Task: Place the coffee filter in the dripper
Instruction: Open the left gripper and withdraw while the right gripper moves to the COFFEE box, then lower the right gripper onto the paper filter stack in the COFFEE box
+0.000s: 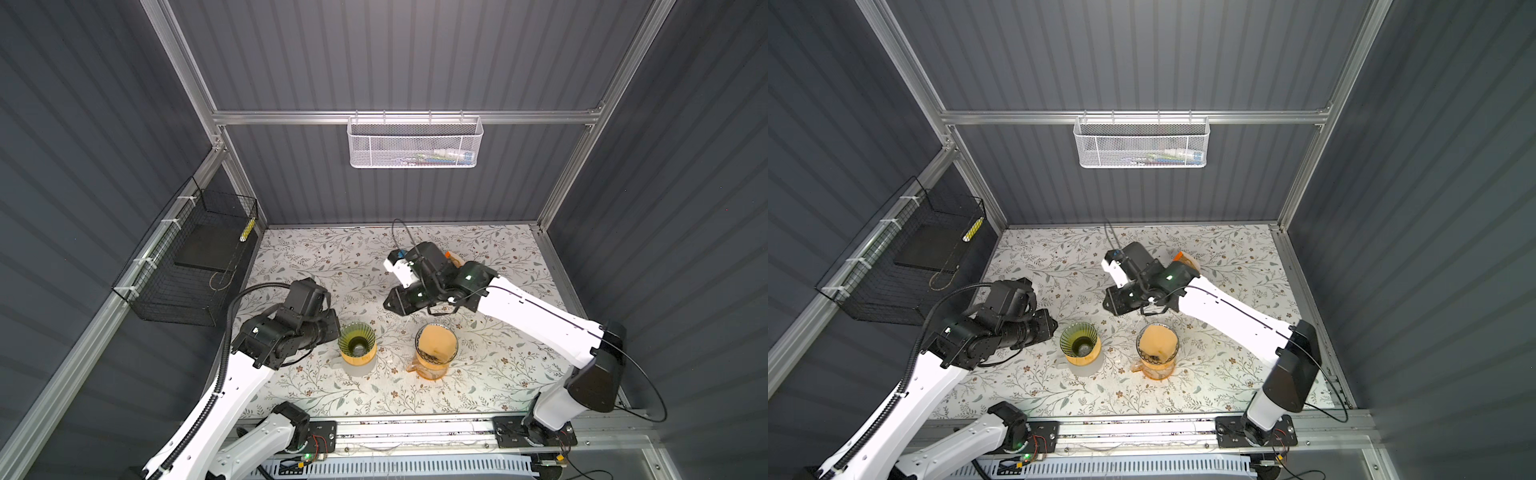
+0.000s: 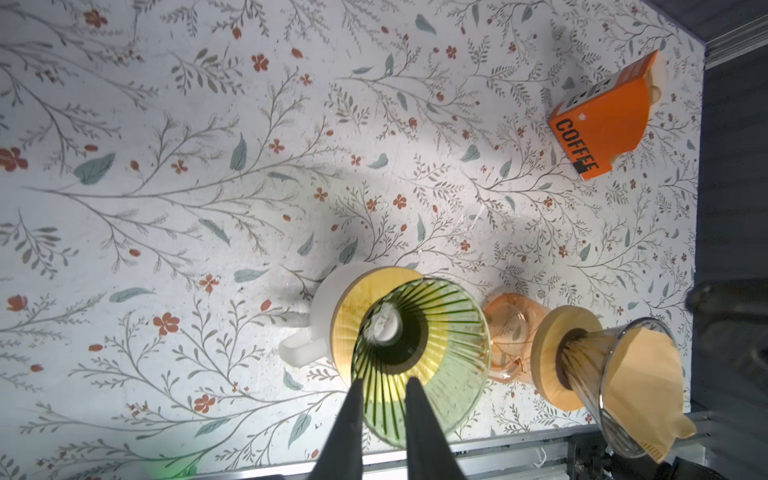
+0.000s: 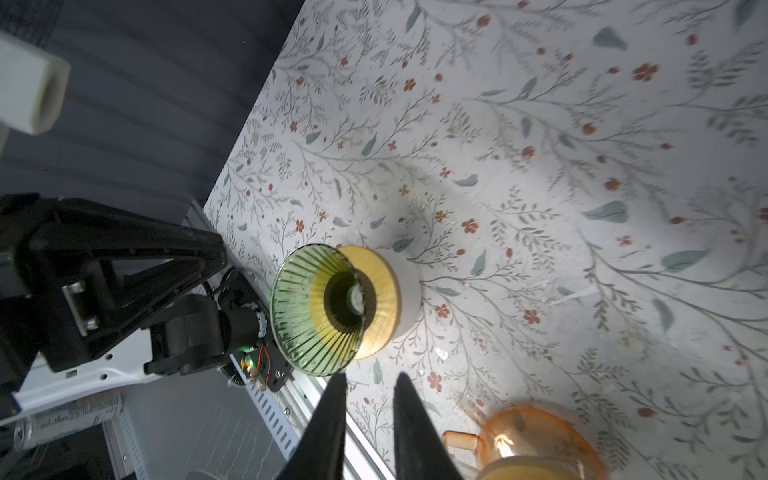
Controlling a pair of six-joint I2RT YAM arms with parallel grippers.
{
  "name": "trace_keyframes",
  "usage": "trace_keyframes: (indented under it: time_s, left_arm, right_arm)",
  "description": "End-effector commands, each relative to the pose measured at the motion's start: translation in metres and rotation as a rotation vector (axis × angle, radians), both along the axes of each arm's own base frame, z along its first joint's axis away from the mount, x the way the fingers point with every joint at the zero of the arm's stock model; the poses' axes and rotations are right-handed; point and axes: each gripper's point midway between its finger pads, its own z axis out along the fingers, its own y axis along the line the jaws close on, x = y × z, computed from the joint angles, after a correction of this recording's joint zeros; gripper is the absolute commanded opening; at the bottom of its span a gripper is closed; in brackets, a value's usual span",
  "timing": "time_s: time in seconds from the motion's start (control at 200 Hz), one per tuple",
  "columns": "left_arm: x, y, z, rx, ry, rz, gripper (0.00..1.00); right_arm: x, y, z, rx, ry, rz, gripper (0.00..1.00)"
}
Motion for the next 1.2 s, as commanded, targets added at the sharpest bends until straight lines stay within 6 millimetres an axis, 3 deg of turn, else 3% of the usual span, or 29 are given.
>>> trace_keyframes:
  time_s: [0.0, 0.145, 0.27, 0.48, 0.775, 1.196]
  left_arm:
    - [0.027, -0.017, 0.018, 0.002, -0.086, -0.068, 0.20]
    - [0.052, -0.047, 0.028, -0.086, -0.133, -0.122, 0.20]
    - [0.067, -0.068, 0.027, -0.214, -0.186, -0.114, 0.21]
    - [0.070, -0.079, 0.016, -0.268, -0.168, -0.126, 0.21]
    - [0.065, -0.071, 0.006, -0.247, -0.170, -0.105, 0.21]
    - [0.084, -0.068, -0.004, -0.217, -0.231, -0.068, 0.21]
  right_arm:
    - [0.027, -0.046, 0.003, -0.010, -0.060, -0.144, 0.24]
    - [0.046, -0.114, -0.002, 0.008, -0.087, -0.313, 0.26]
    - [0.056, -0.161, -0.022, -0.020, -0.085, -0.431, 0.26]
    - [0.074, -0.208, -0.062, 0.010, -0.061, -0.565, 0.25]
    - [0.106, -0.238, -0.109, 0.029, -0.090, -0.623, 0.25]
    - [0.146, -0.236, -0.154, 0.073, -0.013, -0.600, 0.24]
